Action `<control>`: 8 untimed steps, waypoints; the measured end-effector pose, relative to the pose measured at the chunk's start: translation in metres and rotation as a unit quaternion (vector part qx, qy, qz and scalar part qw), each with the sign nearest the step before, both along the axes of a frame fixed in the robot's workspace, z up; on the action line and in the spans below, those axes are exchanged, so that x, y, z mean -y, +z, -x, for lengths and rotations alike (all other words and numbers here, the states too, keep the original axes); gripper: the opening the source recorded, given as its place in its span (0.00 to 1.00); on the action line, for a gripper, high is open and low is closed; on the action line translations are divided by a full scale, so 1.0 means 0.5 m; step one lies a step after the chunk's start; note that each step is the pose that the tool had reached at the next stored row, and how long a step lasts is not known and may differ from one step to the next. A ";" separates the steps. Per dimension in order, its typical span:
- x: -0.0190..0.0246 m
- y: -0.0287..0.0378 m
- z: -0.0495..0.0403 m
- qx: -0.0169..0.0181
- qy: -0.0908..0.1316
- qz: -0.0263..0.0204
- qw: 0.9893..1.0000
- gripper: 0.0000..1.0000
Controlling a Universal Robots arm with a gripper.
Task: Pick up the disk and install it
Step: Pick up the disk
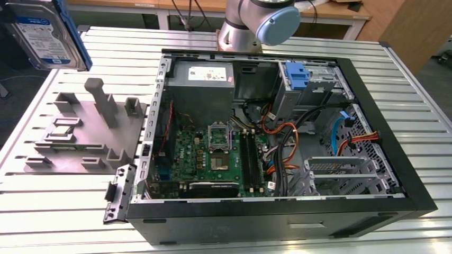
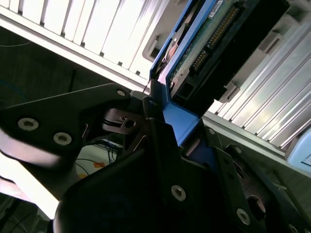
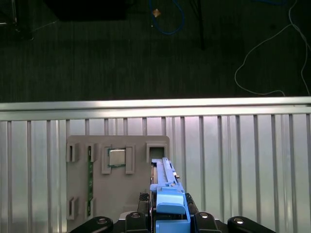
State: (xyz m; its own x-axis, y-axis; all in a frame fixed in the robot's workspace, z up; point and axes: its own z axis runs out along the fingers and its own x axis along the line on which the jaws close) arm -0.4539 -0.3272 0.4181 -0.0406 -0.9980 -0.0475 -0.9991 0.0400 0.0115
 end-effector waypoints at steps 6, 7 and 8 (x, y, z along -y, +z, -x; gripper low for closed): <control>0.0000 0.015 0.000 0.000 0.000 0.000 1.000 0.37; 0.0000 0.016 0.000 0.000 0.000 0.000 1.000 0.37; 0.0000 0.017 0.000 0.000 0.000 0.000 1.000 0.37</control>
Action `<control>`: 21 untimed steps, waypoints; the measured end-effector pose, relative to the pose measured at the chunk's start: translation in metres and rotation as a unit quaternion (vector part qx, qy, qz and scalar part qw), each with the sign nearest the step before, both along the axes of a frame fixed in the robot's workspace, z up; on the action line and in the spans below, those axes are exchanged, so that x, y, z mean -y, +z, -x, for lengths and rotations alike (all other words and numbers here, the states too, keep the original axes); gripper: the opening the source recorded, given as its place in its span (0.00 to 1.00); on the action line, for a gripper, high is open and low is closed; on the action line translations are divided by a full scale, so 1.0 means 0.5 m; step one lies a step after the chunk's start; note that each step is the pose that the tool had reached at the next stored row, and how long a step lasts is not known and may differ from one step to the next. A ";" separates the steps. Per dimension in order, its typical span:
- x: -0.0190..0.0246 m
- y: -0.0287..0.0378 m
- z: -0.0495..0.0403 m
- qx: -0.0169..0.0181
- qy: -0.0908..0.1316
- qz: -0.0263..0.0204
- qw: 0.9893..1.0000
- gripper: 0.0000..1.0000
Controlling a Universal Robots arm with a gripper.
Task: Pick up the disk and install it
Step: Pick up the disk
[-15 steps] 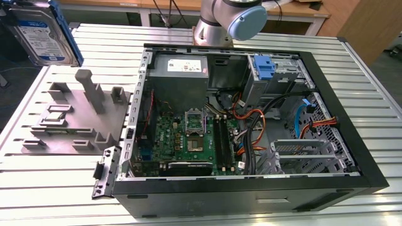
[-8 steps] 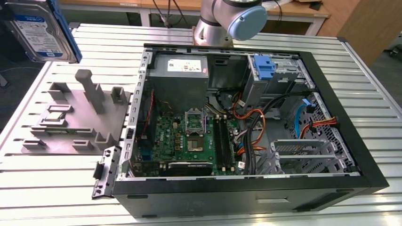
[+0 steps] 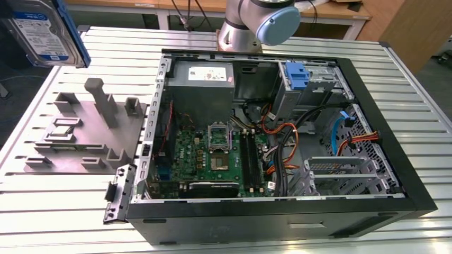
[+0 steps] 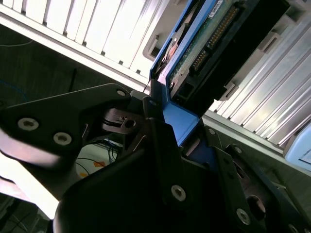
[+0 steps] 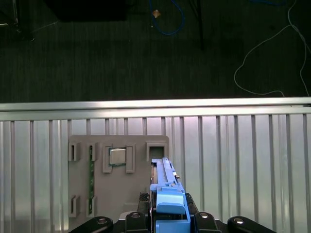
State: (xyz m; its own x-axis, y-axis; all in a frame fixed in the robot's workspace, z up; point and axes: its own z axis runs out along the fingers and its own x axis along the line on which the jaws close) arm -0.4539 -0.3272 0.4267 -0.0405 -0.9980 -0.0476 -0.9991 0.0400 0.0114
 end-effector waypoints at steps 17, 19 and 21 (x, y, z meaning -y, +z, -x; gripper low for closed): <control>0.0000 0.003 0.000 0.000 0.000 0.000 1.000 0.37; 0.0000 0.005 0.000 0.000 0.000 0.000 1.000 0.37; 0.0000 0.009 0.000 0.000 0.000 0.000 1.000 0.37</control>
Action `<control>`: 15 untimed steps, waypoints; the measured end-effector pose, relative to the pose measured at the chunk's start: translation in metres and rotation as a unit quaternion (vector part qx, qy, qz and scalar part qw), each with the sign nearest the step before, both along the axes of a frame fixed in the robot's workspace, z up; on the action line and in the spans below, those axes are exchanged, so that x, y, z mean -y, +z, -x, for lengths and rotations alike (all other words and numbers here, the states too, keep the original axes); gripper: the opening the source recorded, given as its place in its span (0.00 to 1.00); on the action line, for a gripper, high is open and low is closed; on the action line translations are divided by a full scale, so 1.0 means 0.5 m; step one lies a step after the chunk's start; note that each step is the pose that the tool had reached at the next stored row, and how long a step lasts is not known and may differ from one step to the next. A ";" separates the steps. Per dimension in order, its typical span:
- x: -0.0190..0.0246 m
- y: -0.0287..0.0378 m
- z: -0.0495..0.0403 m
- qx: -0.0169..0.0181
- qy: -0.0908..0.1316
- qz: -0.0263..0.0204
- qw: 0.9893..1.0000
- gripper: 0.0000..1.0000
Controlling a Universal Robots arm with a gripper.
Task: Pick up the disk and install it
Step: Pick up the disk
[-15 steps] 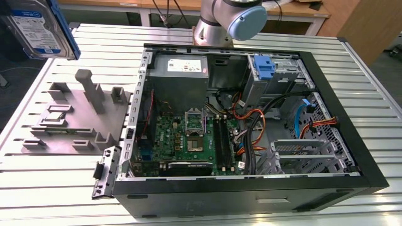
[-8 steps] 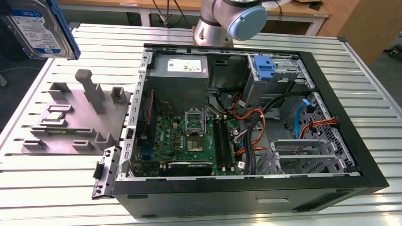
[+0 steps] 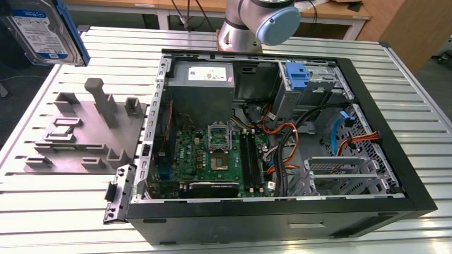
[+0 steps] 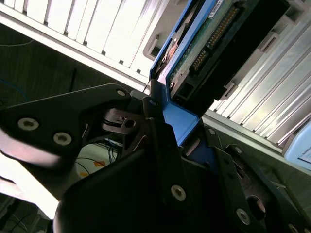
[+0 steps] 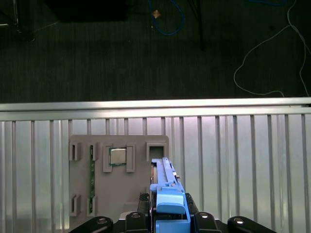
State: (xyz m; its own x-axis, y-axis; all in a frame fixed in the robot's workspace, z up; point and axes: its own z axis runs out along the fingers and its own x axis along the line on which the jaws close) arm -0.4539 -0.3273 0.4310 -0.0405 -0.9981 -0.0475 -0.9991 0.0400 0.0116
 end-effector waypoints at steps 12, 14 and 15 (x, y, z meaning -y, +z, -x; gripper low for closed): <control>0.0000 0.030 0.000 0.000 0.000 0.000 1.000 0.37; 0.0000 0.033 0.000 0.000 0.000 0.000 1.000 0.37; 0.0000 0.034 0.000 0.000 0.000 0.000 1.000 0.37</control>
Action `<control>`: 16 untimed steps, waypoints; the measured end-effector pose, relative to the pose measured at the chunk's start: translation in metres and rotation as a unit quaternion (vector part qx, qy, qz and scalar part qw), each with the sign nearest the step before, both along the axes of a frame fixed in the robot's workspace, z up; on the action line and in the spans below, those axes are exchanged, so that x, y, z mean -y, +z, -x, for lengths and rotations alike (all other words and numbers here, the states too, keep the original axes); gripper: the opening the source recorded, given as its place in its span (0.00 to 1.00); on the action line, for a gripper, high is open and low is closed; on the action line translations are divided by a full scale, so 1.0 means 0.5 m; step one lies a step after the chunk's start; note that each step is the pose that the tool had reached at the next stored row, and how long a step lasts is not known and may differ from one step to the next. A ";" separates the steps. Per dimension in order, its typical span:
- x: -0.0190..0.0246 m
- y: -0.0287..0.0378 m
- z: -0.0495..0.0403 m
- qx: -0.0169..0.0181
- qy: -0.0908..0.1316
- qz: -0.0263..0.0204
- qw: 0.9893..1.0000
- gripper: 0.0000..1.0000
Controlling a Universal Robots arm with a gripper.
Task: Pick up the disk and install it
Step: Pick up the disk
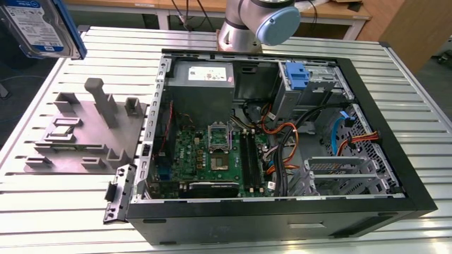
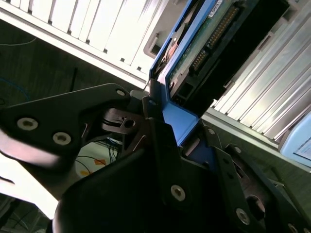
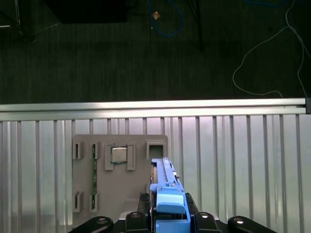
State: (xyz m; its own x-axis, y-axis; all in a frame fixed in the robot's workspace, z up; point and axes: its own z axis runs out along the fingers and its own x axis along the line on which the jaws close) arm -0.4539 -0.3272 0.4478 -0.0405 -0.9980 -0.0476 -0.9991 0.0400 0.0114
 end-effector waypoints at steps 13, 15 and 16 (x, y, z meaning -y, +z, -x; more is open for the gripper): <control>0.0179 0.000 0.000 0.000 0.000 0.002 1.000 0.37; 0.0197 0.000 0.000 0.000 0.000 0.001 1.000 0.37; 0.0197 0.001 0.000 0.000 0.000 0.002 1.000 0.37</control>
State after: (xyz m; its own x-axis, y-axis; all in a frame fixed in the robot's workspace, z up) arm -0.4539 -0.3371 0.4485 -0.0406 -0.9982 -0.0445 -0.9991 0.0401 0.0114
